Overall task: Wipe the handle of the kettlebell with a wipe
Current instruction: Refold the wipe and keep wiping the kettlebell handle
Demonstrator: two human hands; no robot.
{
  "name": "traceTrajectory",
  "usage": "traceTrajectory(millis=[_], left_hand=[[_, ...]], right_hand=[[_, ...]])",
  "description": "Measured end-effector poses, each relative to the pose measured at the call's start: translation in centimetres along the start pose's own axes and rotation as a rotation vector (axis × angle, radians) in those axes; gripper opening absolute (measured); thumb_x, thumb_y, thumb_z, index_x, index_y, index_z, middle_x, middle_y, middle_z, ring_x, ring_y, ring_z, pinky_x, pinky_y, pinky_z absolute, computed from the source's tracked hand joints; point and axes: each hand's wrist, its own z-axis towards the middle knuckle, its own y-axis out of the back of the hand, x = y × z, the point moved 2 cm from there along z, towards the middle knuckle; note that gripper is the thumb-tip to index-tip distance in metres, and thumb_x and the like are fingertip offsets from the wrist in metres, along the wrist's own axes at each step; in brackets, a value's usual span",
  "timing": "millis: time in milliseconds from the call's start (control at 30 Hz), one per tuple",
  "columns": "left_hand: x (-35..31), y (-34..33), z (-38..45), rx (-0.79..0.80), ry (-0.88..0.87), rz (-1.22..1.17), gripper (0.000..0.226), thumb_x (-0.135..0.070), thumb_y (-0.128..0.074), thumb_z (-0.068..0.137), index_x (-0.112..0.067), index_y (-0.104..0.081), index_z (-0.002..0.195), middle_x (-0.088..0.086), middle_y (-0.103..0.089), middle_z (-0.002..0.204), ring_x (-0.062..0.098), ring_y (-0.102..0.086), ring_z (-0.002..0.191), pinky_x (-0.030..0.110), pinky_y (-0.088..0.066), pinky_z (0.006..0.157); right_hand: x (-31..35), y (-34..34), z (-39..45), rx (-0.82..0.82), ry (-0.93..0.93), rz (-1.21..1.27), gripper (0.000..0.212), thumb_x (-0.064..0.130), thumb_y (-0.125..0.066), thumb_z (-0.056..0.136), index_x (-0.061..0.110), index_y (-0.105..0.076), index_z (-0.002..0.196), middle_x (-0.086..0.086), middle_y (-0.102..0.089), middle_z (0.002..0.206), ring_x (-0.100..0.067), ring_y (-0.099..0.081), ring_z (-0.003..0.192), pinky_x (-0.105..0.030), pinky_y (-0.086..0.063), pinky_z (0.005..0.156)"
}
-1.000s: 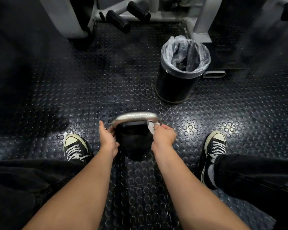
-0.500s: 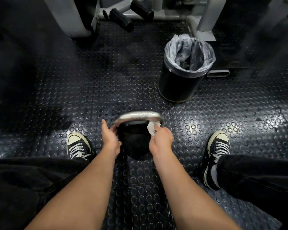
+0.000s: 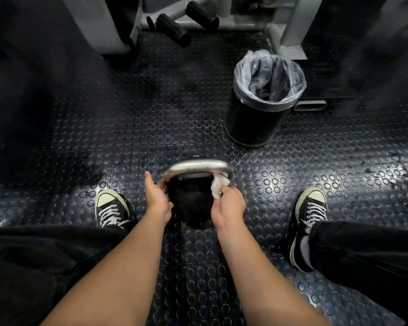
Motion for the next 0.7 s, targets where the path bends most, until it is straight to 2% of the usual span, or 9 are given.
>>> traceTrajectory(millis=[33, 100, 200, 300, 367, 500, 600, 700], left_hand=[[0.0, 0.0, 0.0, -0.007, 0.003, -0.005, 0.08, -0.074, -0.029, 0.098, -0.01, -0.061, 0.135, 0.012, -0.066, 0.13, 0.028, -0.061, 0.122, 0.039, -0.049, 0.08], [-0.1, -0.1, -0.1, -0.01, 0.008, -0.009, 0.079, -0.072, -0.029, 0.099, -0.009, -0.061, 0.135, 0.012, -0.066, 0.129, 0.028, -0.061, 0.122, 0.038, -0.05, 0.079], [0.0, -0.1, 0.0, -0.011, 0.004, -0.013, 0.08, -0.072, -0.029, 0.099, -0.009, -0.061, 0.136, 0.013, -0.066, 0.132, 0.029, -0.06, 0.125, 0.042, -0.048, 0.085], [0.0, 0.0, 0.3, -0.01, -0.003, -0.016, 0.081, -0.073, -0.029, 0.098, -0.009, -0.059, 0.139, 0.013, -0.064, 0.135, 0.029, -0.059, 0.126, 0.045, -0.046, 0.094], [0.0, 0.0, 0.1, -0.011, 0.005, -0.011, 0.081, -0.072, -0.028, 0.099, -0.009, -0.058, 0.14, 0.013, -0.064, 0.135, 0.029, -0.059, 0.126, 0.047, -0.046, 0.098], [-0.2, -0.1, -0.1, -0.005, 0.012, -0.011, 0.081, -0.071, -0.028, 0.1, -0.008, -0.057, 0.142, 0.013, -0.064, 0.133, 0.027, -0.059, 0.122, 0.043, -0.047, 0.083], [-0.1, -0.1, 0.0, -0.003, 0.003, -0.011, 0.081, -0.073, -0.027, 0.099, -0.01, -0.058, 0.14, 0.012, -0.064, 0.134, 0.025, -0.062, 0.114, 0.042, -0.049, 0.085], [-0.1, 0.1, -0.1, 0.0, -0.001, -0.01, 0.083, -0.074, -0.028, 0.098, -0.01, -0.06, 0.139, 0.013, -0.065, 0.133, 0.022, -0.064, 0.103, 0.04, -0.051, 0.082]], right_hand=[[0.2, -0.2, 0.1, 0.028, 0.001, 0.009, 0.015, -0.011, -0.059, 0.089, 0.002, -0.061, 0.097, -0.01, -0.065, 0.105, -0.021, -0.063, 0.105, -0.029, -0.048, 0.094], [0.4, -0.5, 0.7, 0.036, -0.002, 0.034, 0.028, -0.012, -0.06, 0.087, -0.005, -0.061, 0.115, -0.016, -0.065, 0.121, -0.025, -0.063, 0.113, -0.034, -0.048, 0.102], [0.1, 0.2, 0.7, 0.033, -0.024, 0.098, 0.028, -0.015, -0.056, 0.088, -0.006, -0.059, 0.115, -0.019, -0.062, 0.121, -0.027, -0.064, 0.112, -0.036, -0.046, 0.105], [-0.1, -0.2, 0.6, 0.054, -0.016, 0.087, 0.015, -0.014, -0.055, 0.089, 0.0, -0.06, 0.091, -0.015, -0.066, 0.107, -0.022, -0.066, 0.102, -0.031, -0.049, 0.096], [0.2, -0.8, 1.0, 0.068, -0.014, 0.067, 0.015, -0.013, -0.056, 0.089, 0.001, -0.059, 0.085, -0.013, -0.065, 0.1, -0.018, -0.064, 0.096, -0.029, -0.049, 0.094], [0.2, -0.4, 0.6, 0.072, -0.03, 0.112, 0.017, -0.014, -0.053, 0.09, -0.006, -0.061, 0.103, -0.016, -0.065, 0.108, -0.02, -0.066, 0.096, -0.023, -0.053, 0.081], [-0.1, -0.2, 0.0, 0.104, -0.068, 0.226, 0.019, -0.017, -0.046, 0.092, -0.006, -0.06, 0.097, -0.018, -0.067, 0.102, -0.019, -0.07, 0.081, -0.02, -0.055, 0.063], [0.4, -1.0, 0.4, 0.082, -0.08, 0.211, 0.025, -0.019, -0.044, 0.09, -0.006, -0.061, 0.103, -0.017, -0.065, 0.105, -0.016, -0.067, 0.078, -0.016, -0.052, 0.056]])
